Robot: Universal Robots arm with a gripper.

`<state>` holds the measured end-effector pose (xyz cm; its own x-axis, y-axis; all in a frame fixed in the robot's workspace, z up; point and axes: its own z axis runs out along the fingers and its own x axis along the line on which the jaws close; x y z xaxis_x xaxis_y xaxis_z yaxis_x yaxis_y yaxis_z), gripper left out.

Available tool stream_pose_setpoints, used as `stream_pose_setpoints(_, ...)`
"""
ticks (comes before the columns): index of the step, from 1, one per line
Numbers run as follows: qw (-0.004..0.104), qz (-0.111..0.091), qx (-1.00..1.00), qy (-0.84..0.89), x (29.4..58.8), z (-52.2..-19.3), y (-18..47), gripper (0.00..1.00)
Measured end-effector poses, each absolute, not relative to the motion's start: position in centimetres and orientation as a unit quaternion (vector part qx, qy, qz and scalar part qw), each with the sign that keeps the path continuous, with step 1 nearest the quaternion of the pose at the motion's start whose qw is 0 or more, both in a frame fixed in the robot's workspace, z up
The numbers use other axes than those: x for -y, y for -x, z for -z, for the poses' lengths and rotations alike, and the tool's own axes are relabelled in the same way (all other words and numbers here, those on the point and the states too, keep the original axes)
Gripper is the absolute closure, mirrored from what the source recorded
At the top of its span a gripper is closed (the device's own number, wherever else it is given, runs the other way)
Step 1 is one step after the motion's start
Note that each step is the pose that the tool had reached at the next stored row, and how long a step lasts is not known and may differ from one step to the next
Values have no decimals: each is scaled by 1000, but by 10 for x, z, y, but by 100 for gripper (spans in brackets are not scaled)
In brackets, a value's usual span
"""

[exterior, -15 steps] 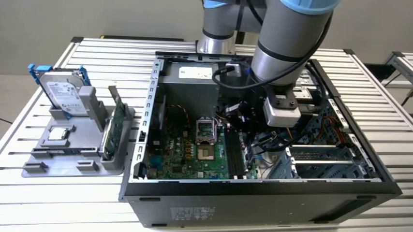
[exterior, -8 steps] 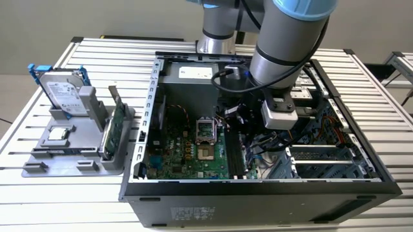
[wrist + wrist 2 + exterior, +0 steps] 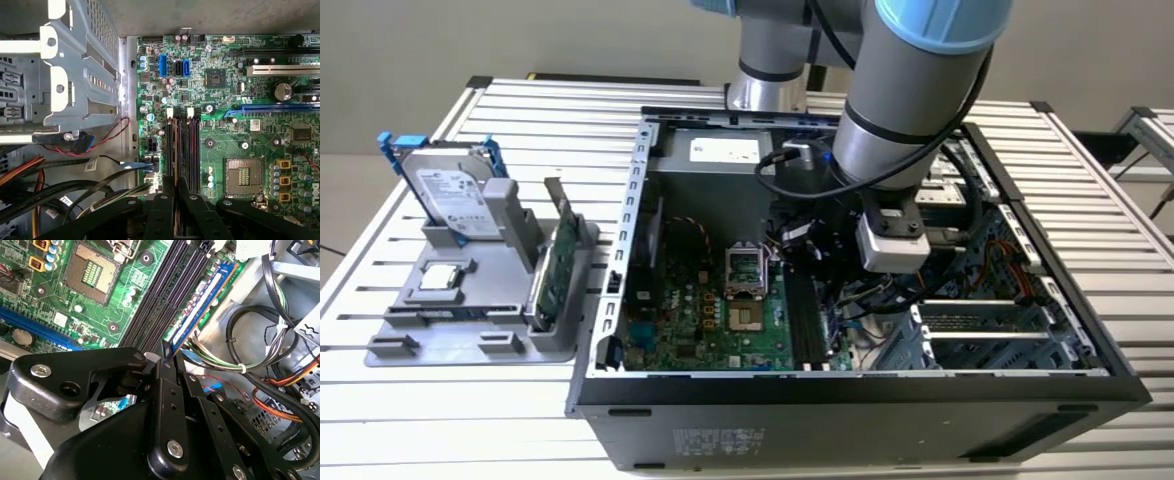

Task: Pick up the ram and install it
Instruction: 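Insert the ram into the slot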

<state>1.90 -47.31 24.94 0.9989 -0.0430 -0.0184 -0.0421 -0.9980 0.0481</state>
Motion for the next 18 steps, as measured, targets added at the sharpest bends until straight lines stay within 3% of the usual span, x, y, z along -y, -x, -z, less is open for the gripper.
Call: stream_pose_setpoints(18, 24, 10, 21, -999, 470, -233, -19, 100)
